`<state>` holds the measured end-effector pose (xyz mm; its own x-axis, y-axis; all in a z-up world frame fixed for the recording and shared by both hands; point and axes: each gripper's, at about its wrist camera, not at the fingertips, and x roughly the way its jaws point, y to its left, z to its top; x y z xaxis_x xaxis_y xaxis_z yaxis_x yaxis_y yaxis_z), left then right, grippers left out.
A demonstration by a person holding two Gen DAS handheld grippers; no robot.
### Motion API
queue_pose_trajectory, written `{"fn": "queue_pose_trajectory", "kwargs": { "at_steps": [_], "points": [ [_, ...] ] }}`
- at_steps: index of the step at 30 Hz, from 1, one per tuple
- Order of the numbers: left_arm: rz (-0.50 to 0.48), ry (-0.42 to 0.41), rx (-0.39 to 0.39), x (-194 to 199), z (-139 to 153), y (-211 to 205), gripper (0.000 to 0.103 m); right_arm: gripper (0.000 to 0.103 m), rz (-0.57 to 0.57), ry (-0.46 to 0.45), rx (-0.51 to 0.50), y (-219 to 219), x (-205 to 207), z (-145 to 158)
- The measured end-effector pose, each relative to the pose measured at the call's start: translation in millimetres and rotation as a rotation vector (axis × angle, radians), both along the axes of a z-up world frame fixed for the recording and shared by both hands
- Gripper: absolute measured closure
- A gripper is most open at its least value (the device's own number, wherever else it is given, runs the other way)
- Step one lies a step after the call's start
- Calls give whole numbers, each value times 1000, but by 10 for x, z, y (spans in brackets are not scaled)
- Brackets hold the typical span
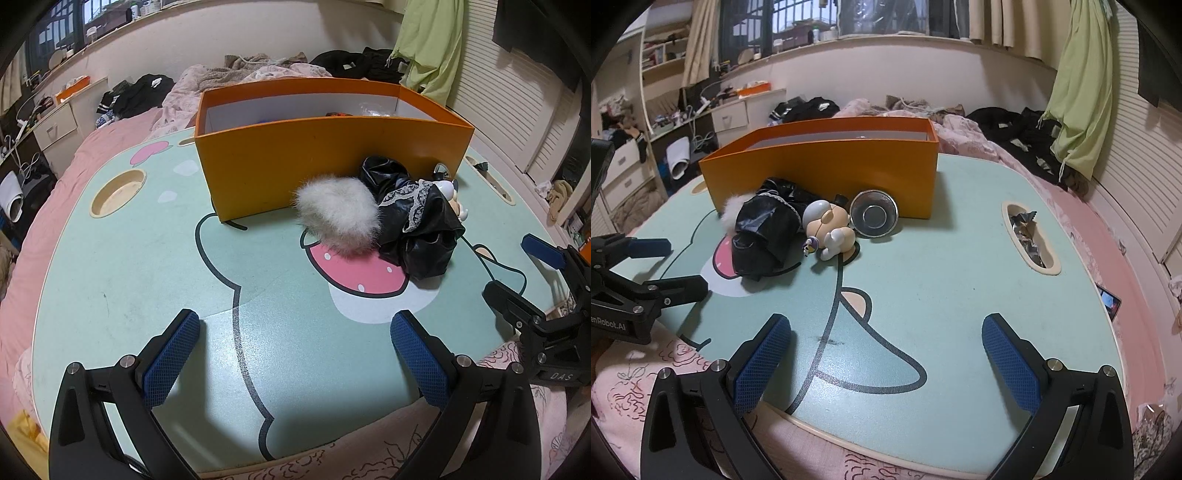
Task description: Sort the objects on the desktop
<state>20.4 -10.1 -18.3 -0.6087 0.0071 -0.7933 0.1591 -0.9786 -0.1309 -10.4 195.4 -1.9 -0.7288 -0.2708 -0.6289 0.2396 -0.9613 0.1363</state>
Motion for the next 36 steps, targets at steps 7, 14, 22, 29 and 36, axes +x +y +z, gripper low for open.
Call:
{"fn": "queue_pose_trajectory", "kwargs": {
  "at_steps": [7, 14, 22, 29, 36],
  "points": [
    [-1, 4, 8, -4, 5, -9, 0, 0, -5, 4, -2, 0, -9, 6],
    [15, 90, 68, -158, 270, -132, 5, 0, -8, 6, -2, -9, -8, 18],
    [37, 10, 129, -701, 170, -182, 36, 0, -12, 8, -3, -16, -3, 14],
    [-10, 43, 74, -562, 181, -27, 64, 0, -15, 16, -9, -11, -6, 23],
    [-16, 139, 59, -126, 333, -68, 64, 0, -31, 0, -74, 66, -48, 89]
  ]
}}
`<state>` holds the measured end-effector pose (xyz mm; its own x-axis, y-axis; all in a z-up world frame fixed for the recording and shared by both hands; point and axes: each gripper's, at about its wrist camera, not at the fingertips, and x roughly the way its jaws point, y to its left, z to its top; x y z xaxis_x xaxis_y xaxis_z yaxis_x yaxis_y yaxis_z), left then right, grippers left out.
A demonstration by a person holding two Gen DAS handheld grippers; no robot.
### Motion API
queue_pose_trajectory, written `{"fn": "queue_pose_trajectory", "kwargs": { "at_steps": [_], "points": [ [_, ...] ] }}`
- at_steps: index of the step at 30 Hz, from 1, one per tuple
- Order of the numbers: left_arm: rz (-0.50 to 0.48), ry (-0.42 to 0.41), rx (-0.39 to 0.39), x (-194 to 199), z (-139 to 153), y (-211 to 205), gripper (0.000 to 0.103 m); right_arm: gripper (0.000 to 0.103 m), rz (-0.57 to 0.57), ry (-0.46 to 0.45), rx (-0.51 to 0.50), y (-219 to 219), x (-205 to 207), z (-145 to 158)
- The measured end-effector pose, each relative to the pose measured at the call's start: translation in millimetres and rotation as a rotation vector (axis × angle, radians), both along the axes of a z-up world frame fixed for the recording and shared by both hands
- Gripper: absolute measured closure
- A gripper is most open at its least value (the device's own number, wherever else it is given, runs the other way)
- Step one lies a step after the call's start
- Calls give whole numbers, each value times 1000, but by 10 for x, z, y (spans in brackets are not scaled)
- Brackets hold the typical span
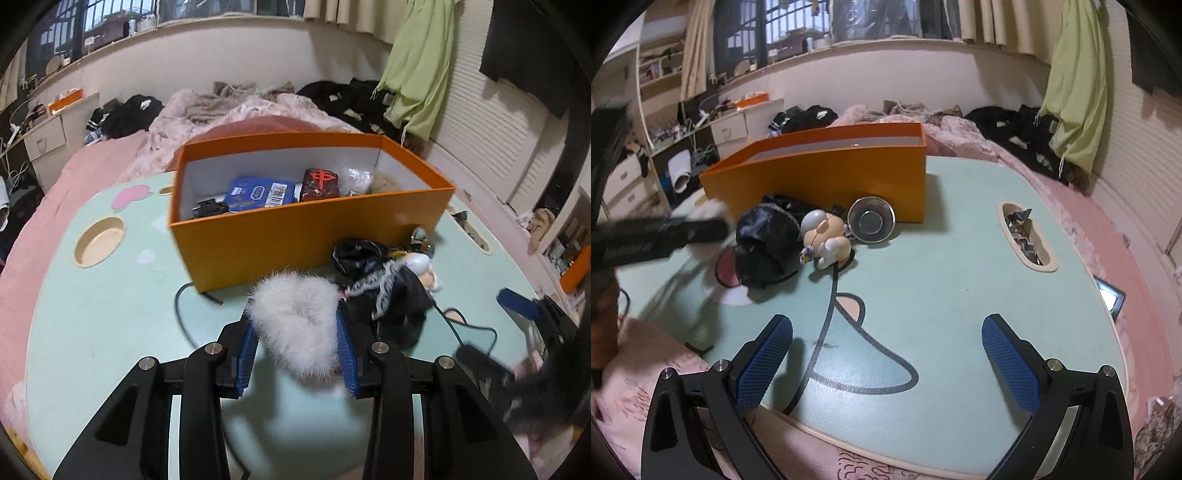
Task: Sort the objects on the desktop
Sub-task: 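Grasp the white fluffy pompom with the left gripper, then put the pompom in the box with left while right puts the silver cone in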
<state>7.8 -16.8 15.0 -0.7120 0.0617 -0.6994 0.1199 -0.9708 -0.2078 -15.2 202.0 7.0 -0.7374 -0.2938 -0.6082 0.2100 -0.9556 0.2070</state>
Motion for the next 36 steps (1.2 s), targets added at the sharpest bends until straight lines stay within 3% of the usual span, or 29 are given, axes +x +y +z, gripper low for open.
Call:
{"fn": "queue_pose_trajectory", "kwargs": {
  "at_steps": [5, 11, 14, 19, 21, 28, 36],
  "points": [
    [8, 10, 27, 144, -23, -51, 63, 3, -22, -34, -152, 183, -267, 246],
    [-5, 4, 11, 95, -46, 12, 63, 20, -31, -133, -280, 211, -810, 365],
    [-6, -2, 14, 86, -70, 11, 63, 25, -39, -167, -290, 181, -992, 328],
    [-7, -2, 17, 84, -73, 15, 63, 69, -29, -237, -306, 164, -1135, 173],
    [-8, -3, 16, 80, -72, 25, 63, 76, -33, -237, -297, 189, -1118, 148],
    [1, 12, 25, 105, -59, 8, 63, 76, -23, -206, -339, 250, -966, 144],
    [0, 61, 47, 180, 123, -77, 63, 76, -25, -23, -319, 292, -608, 560]
  ]
}}
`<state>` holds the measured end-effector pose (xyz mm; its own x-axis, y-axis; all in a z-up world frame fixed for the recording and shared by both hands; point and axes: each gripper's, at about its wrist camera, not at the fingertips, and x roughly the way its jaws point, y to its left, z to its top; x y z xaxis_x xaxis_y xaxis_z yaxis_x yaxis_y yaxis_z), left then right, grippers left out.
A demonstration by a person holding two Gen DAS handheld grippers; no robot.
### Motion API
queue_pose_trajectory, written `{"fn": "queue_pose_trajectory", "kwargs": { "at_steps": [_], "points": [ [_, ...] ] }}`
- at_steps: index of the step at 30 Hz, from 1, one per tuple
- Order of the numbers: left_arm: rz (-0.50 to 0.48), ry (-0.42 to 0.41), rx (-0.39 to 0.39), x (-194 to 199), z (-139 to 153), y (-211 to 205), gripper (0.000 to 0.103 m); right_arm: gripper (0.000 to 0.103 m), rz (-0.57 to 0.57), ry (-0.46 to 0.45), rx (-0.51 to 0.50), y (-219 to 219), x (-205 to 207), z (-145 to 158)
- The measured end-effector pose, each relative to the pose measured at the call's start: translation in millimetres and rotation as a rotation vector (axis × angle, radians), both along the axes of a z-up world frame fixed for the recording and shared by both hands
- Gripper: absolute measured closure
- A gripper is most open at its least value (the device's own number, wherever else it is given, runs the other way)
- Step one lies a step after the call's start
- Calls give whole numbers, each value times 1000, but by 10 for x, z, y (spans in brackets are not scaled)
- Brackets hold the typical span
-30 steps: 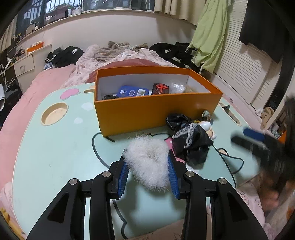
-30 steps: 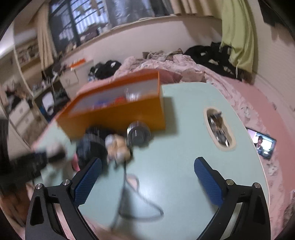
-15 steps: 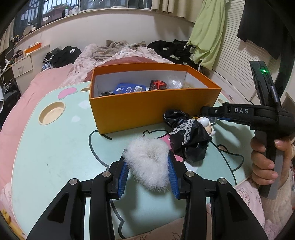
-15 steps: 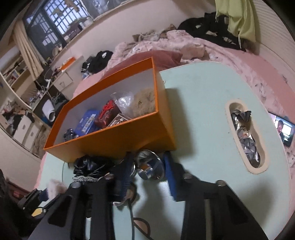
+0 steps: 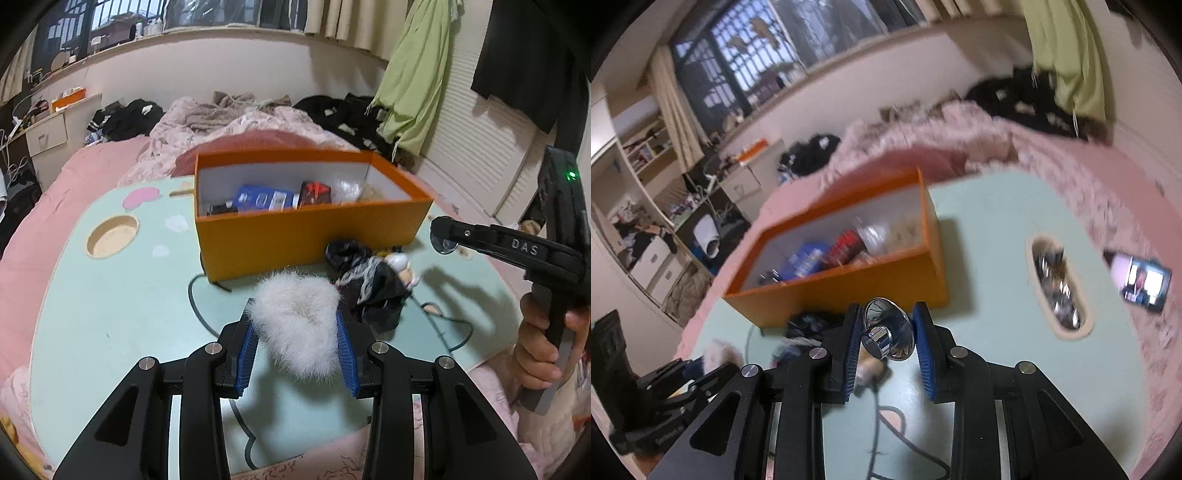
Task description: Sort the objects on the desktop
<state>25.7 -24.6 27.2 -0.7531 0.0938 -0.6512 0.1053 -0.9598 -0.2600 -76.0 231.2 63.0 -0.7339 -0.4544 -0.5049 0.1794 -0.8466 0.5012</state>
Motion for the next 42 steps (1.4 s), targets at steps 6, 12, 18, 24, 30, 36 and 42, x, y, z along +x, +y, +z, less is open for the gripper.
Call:
{"fn": "queue_pose_trajectory", "kwargs": {
  "at_steps": [6, 12, 18, 24, 30, 36, 42],
  "points": [
    [6, 51, -16, -218, 340, -106, 63, 76, 6, 60, 49, -128, -175, 366],
    [32, 60, 5, -714, 515, -274, 62, 75, -21, 70, 107, -331, -559, 484],
    [67, -66, 26, -1085, 69, -328, 26, 25, -131, -12, 212, -484, -746, 154],
    [76, -39, -25, -975, 112, -234, 25, 24, -128, 7, 269, -543, -707, 119],
    [69, 64, 20, -714, 276, -269, 25, 22, -178, 84, 241, -440, -475, 288],
    [44, 41, 44, -473, 313, -221, 25, 15, -160, 142, 266, -379, -33, 376],
    [-3, -91, -20, -204, 27, 24, 25, 12, -79, 68, 339, -455, 354, 48]
  ]
}}
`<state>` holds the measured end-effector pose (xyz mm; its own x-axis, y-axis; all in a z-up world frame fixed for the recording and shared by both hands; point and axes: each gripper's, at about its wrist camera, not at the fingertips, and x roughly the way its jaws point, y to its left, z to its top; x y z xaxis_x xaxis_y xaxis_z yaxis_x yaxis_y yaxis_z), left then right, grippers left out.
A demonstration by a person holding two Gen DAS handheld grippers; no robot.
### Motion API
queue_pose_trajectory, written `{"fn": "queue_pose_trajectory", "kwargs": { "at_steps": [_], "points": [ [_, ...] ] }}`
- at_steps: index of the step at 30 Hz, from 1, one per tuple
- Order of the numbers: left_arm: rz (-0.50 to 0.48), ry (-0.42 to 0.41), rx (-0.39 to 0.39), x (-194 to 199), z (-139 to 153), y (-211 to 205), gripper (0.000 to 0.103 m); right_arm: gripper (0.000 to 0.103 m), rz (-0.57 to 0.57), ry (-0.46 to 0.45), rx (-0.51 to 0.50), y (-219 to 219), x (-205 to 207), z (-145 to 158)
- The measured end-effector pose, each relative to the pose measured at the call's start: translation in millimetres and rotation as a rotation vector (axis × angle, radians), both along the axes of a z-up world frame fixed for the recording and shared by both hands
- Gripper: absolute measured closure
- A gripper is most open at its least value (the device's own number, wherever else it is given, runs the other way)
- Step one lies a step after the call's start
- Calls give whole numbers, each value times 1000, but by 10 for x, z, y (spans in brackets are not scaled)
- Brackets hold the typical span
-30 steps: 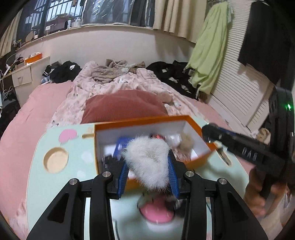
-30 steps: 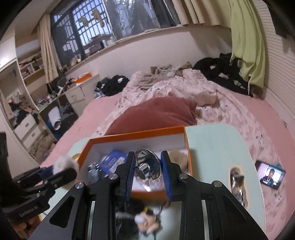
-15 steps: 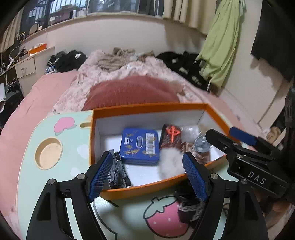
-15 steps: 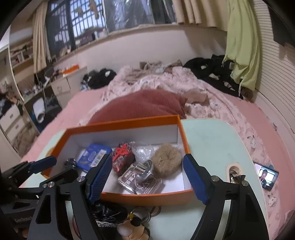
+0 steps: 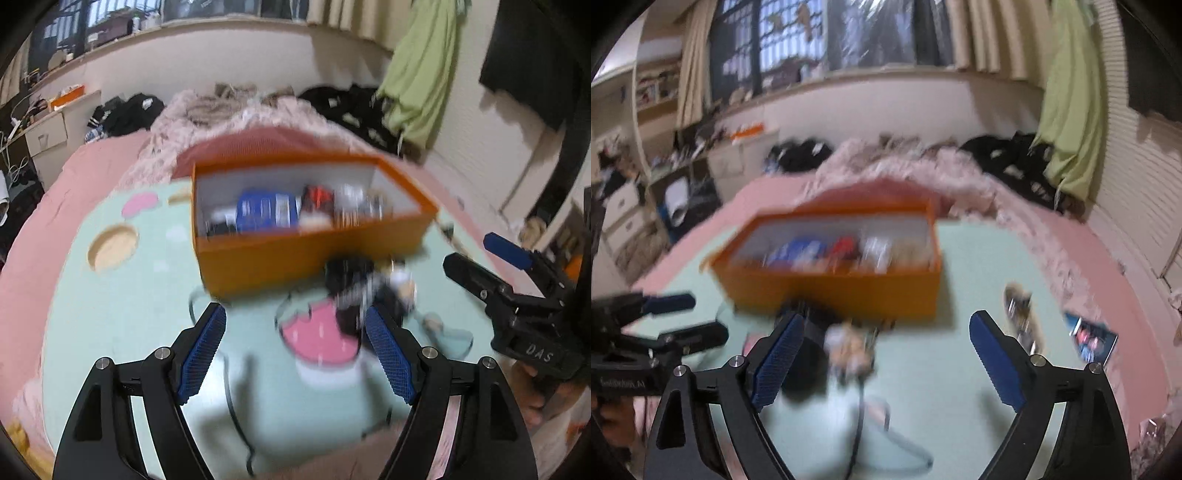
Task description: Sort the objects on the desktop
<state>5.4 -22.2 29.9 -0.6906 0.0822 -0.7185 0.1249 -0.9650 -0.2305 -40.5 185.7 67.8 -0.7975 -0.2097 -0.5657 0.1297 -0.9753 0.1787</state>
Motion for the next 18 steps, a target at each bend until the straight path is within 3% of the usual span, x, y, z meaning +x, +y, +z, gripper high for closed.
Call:
{"fn": "queue_pose_trajectory", "kwargs": {
  "at_steps": [7, 9, 11, 13, 18],
  "points": [
    [-20, -121, -65, 106, -424, 200, 22, 11, 52, -98, 171, -250, 191, -463],
    [-12, -121, -87, 121, -454, 224, 13, 1, 64, -93, 160, -259, 217, -546],
    [-20, -134, -90, 111, -463, 240, 2, 1, 76, -106, 127, -201, 184, -574],
    [-12, -138, -87, 107, -471, 231, 0, 0, 91, -127, 69, -122, 134, -616],
    [-11, -134, -87, 114, -457, 228, 0, 0, 76, -116, 75, -101, 173, -611]
  ]
}}
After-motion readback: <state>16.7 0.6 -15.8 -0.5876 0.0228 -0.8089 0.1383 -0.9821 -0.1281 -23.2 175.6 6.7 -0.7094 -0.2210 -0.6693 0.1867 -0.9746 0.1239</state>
